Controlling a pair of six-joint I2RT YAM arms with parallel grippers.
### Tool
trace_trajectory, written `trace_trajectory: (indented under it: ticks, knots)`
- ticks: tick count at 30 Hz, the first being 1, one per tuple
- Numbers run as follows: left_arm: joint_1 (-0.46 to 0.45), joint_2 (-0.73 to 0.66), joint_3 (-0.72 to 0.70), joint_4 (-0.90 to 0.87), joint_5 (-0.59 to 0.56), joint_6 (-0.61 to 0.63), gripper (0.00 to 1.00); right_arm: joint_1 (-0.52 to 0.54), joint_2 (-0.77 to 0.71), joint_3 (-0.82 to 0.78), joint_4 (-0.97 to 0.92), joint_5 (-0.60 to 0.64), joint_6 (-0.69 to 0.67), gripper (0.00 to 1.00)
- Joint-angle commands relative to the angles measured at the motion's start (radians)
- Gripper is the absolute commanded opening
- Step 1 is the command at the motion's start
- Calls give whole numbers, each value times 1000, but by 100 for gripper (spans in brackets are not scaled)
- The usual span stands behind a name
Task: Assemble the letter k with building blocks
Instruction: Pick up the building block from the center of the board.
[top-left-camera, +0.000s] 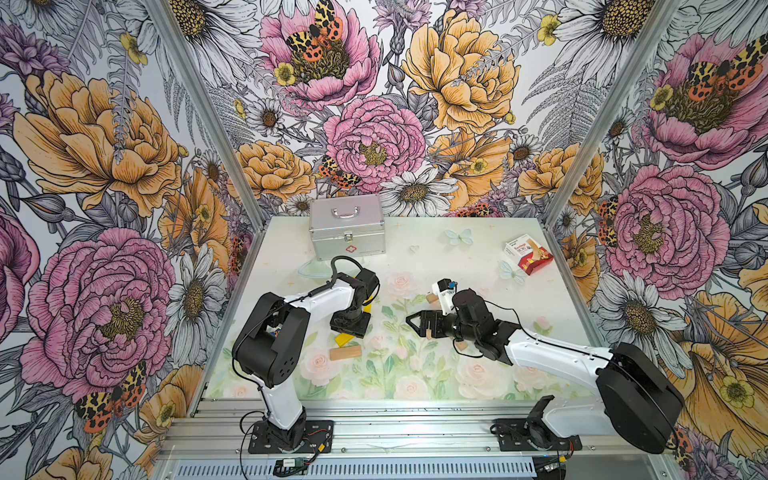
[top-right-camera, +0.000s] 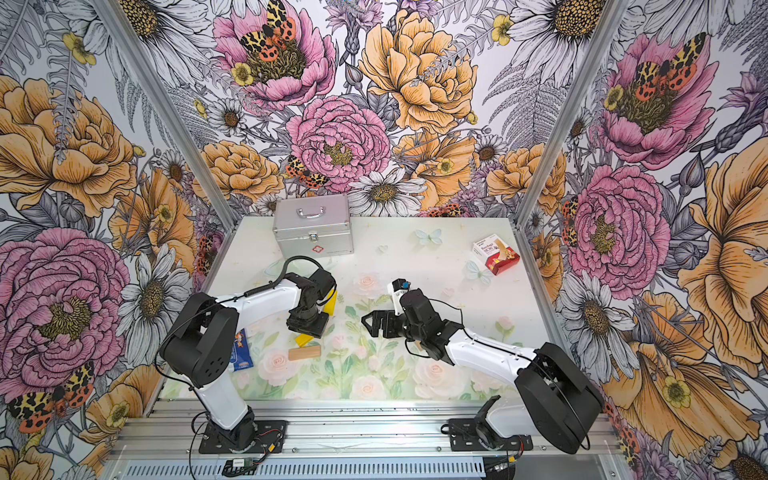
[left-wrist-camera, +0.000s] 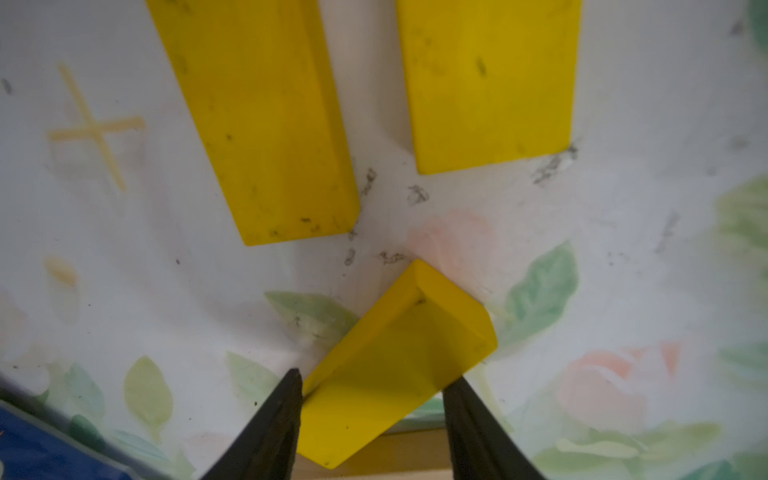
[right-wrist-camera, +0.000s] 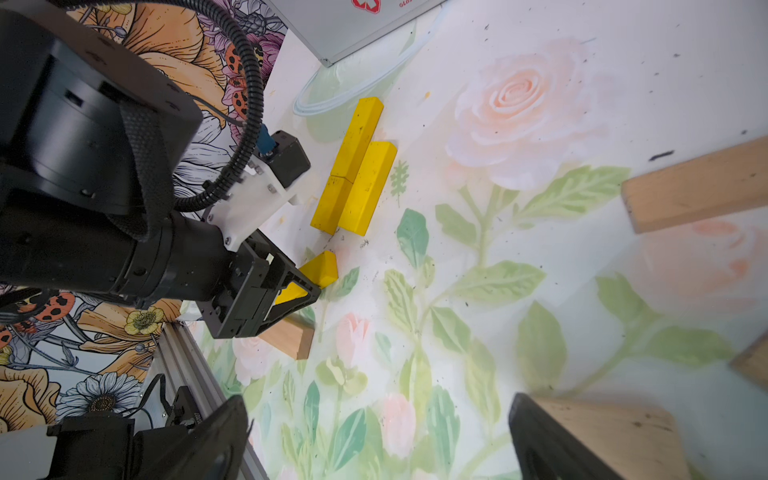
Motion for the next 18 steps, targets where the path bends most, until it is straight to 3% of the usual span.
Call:
trace_trajectory:
  ticks: [1, 10, 18]
  knots:
    - [-14, 16, 6, 15, 45, 22, 51, 5, -20, -14, 35, 4, -4, 99]
    - [-31, 20, -6, 17, 57, 12, 41, 6, -25, -13, 34, 0, -5, 99]
    - [-64, -5, -35, 42, 57, -34, 24, 8, -40, -25, 33, 3, 0, 99]
